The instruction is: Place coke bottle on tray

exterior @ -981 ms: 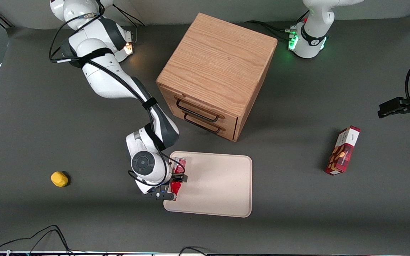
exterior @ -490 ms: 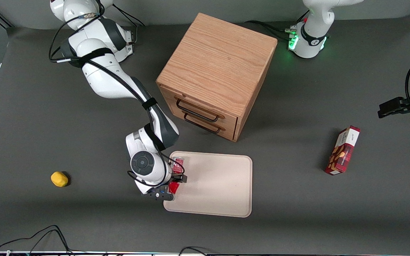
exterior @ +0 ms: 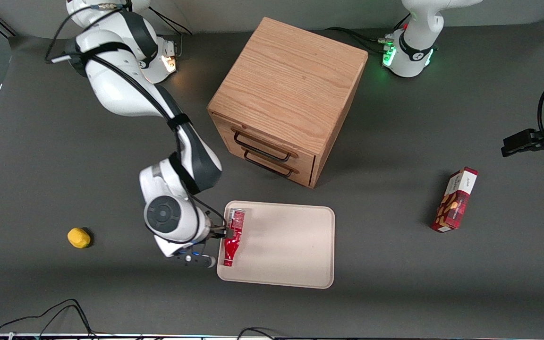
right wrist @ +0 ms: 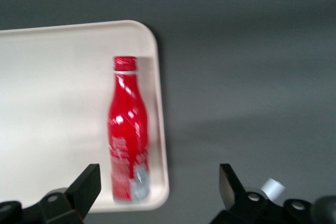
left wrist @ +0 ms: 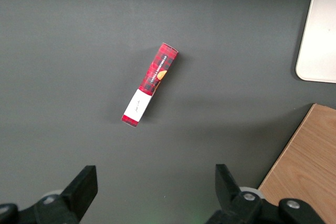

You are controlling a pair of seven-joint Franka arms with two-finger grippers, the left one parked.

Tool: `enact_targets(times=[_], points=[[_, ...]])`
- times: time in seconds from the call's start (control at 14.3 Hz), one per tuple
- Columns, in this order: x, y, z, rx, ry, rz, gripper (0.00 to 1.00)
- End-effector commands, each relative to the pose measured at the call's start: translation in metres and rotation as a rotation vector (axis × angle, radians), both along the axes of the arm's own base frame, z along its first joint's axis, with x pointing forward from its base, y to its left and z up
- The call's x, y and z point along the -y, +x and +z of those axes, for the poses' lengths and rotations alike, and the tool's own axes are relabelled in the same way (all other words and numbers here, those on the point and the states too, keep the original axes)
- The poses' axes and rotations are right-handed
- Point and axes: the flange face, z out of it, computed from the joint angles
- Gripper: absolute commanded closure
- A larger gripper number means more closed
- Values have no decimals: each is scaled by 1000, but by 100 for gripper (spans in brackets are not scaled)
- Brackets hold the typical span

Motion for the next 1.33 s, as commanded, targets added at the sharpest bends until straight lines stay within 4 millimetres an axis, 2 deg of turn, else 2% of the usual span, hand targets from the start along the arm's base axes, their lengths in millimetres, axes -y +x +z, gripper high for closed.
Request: enact_targets(times=[0.0, 0.21, 0.42, 0.63, 0.77, 1.26], points=[[51, -43, 66, -56, -10, 0, 0], [118, -89, 131, -75, -15, 49, 0], [194, -112, 189, -101, 1, 106, 0], [255, -134, 237, -101, 27, 137, 0], [264, -142, 254, -83, 37, 144, 0], [262, -142, 262, -83, 18, 131, 0]])
